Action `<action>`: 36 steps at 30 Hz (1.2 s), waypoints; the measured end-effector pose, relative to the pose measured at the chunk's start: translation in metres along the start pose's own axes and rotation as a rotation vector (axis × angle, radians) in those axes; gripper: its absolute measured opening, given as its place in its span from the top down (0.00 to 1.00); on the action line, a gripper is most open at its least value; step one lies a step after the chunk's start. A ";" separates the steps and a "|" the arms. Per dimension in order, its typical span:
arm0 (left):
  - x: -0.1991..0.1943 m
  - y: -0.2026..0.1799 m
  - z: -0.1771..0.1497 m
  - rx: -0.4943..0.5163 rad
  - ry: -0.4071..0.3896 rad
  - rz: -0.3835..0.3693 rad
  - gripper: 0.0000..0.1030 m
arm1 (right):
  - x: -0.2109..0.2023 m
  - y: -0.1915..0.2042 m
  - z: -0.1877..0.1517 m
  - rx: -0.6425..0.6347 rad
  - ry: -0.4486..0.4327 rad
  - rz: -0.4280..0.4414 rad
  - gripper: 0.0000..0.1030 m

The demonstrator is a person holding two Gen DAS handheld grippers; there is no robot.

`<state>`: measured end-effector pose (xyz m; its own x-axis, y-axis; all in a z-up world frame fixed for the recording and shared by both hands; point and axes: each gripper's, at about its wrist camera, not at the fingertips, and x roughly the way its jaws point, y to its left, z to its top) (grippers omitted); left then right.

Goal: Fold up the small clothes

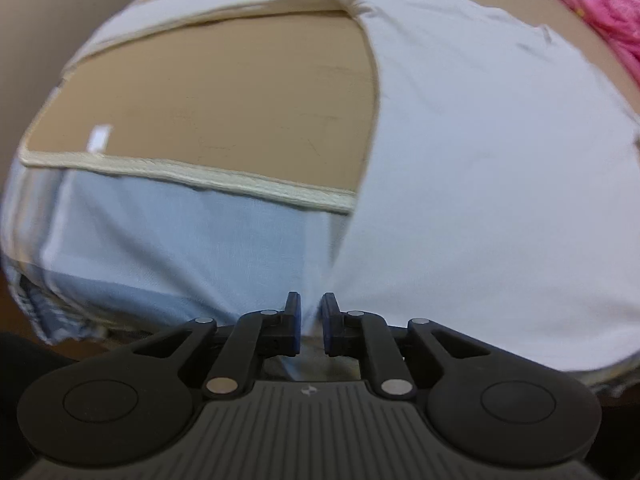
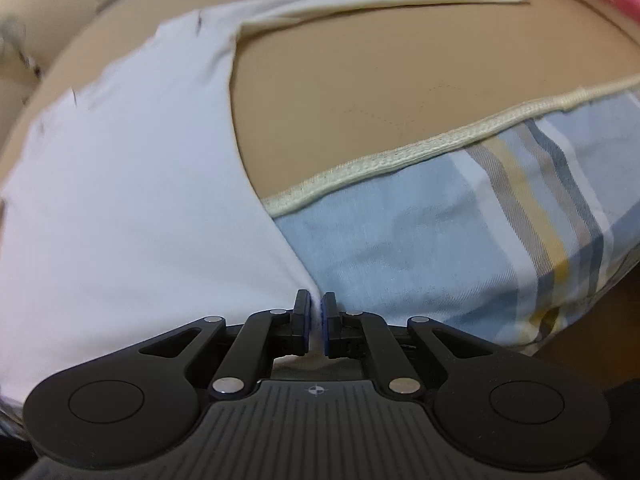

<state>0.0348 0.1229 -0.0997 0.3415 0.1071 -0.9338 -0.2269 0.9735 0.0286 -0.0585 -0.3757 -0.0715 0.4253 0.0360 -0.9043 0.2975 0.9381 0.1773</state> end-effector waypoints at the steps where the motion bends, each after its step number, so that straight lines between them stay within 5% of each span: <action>1: -0.007 0.002 -0.001 -0.003 -0.032 0.007 0.85 | -0.003 0.004 0.000 -0.017 -0.034 -0.037 0.85; 3: -0.024 -0.002 0.000 0.018 -0.125 0.000 0.78 | -0.018 0.009 0.001 -0.046 -0.140 -0.080 0.79; 6: -0.032 -0.017 -0.001 0.082 -0.184 -0.030 0.74 | -0.035 0.015 0.004 -0.060 -0.244 0.040 0.77; 10: -0.019 -0.038 -0.003 0.140 -0.125 -0.066 0.71 | -0.014 0.032 0.002 -0.111 -0.139 0.167 0.68; 13: 0.006 -0.046 -0.004 0.174 -0.002 -0.044 0.66 | 0.019 0.043 -0.001 -0.148 0.033 0.121 0.66; 18: 0.001 -0.046 -0.004 0.195 -0.038 -0.018 0.63 | 0.011 0.048 0.004 -0.165 -0.038 0.122 0.64; 26: -0.007 -0.047 -0.006 0.176 -0.032 -0.030 0.62 | 0.020 0.053 0.005 -0.214 -0.024 0.086 0.63; 31: -0.032 -0.045 -0.001 0.134 -0.170 -0.026 0.61 | 0.019 0.056 0.006 -0.210 -0.037 0.096 0.61; 36: -0.009 -0.050 -0.008 0.158 -0.028 0.012 0.61 | 0.014 0.057 0.004 -0.247 -0.052 0.081 0.61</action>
<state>0.0356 0.0711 -0.0952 0.3650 0.1218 -0.9230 -0.0852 0.9916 0.0972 -0.0321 -0.3233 -0.0726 0.4844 0.1029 -0.8688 0.0458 0.9887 0.1426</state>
